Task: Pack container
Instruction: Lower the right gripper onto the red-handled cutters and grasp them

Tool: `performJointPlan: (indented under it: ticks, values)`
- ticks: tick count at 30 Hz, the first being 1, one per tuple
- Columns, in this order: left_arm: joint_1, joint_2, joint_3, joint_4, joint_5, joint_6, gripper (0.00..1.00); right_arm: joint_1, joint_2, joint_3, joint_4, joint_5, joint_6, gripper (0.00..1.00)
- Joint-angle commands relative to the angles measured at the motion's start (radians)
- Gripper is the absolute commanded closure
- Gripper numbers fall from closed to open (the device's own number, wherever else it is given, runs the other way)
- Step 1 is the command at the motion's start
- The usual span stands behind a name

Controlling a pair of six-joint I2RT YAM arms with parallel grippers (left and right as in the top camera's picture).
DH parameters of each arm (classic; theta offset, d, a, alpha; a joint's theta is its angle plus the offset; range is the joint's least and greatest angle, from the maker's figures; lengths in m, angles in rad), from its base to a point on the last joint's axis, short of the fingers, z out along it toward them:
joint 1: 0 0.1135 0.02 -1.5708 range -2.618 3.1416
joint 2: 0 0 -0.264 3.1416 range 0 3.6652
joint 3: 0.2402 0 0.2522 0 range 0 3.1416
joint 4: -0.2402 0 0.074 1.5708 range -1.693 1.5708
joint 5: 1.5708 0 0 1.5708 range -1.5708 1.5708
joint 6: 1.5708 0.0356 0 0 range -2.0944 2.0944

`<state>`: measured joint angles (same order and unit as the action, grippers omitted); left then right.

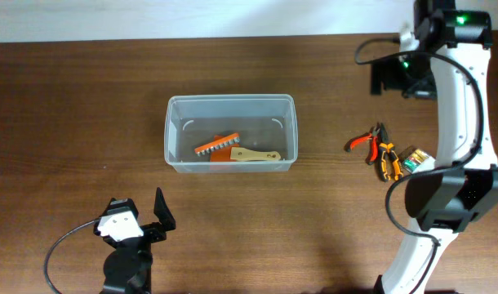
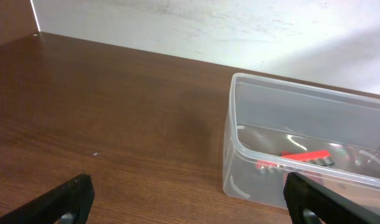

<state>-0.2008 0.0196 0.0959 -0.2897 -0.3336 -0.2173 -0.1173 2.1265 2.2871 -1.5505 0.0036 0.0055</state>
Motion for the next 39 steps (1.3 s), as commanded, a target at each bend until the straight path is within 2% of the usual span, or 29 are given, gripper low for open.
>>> performJointPlan:
  ticks: [1, 6, 15, 23, 27, 29, 32, 35, 39]
  values:
    - [-0.004, -0.006, -0.003, -0.002, -0.003, 0.009, 0.01, -0.023, 0.014, -0.092, 0.022, 0.035, -0.032, 0.11]
    - [-0.004, -0.006, -0.003, -0.002, -0.003, 0.009, 0.01, -0.03, 0.014, -0.245, 0.095, 0.035, -0.034, 0.16]
    - [-0.004, -0.006, -0.003, -0.002, -0.003, 0.009, 0.01, -0.035, 0.014, -0.51, 0.224, 0.039, -0.061, 0.19]
    - [-0.004, -0.006, -0.003, -0.002, -0.003, 0.009, 0.01, -0.035, 0.014, -0.578, 0.258, 0.047, -0.061, 0.19]
    - [-0.004, -0.006, -0.003, -0.002, -0.003, 0.009, 0.01, -0.019, 0.014, -0.578, 0.264, -0.02, -0.059, 0.24]
    - [-0.004, -0.006, -0.003, -0.002, -0.003, 0.009, 0.01, -0.006, 0.014, -0.578, 0.274, -0.042, -0.013, 0.32]
    - [-0.004, -0.006, -0.003, -0.002, -0.003, 0.009, 0.01, 0.014, 0.014, -0.578, 0.296, -0.084, 0.153, 0.42]
    - [-0.004, -0.006, -0.003, -0.002, -0.004, 0.009, 0.01, 0.03, 0.014, -0.578, 0.329, -0.125, 0.306, 0.41]
    - [-0.004, -0.006, -0.003, -0.002, -0.003, 0.009, 0.01, 0.051, 0.014, -0.578, 0.386, -0.15, 0.39, 0.41]
